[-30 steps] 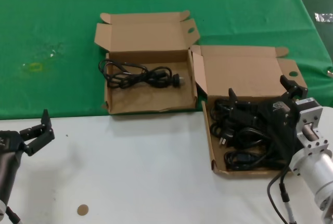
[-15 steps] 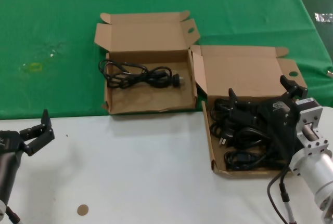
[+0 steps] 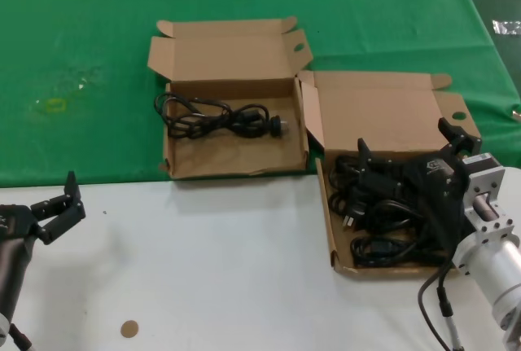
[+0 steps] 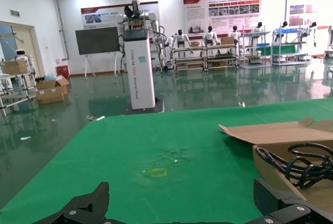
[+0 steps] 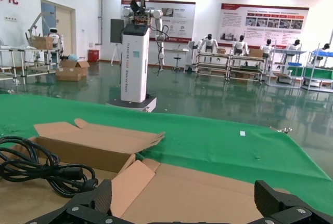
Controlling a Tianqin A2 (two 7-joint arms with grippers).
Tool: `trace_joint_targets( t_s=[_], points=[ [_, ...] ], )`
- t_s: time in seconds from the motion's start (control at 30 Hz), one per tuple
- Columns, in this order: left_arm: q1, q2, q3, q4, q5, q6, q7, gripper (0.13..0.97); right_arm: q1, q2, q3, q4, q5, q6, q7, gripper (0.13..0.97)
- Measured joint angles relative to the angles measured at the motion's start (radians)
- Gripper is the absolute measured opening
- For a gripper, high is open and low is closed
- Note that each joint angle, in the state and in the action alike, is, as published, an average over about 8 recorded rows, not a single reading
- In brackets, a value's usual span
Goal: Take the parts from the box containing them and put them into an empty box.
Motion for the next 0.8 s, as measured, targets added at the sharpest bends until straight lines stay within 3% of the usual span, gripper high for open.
trace_joint_targets(
  t_s=[0.8],
  points=[
    [0.000,0.000,0.000,0.000,0.000,0.000,0.000,0.966,0.000,0.000,0.000,0.000,0.000,0.000,0.000,0.966]
  ],
)
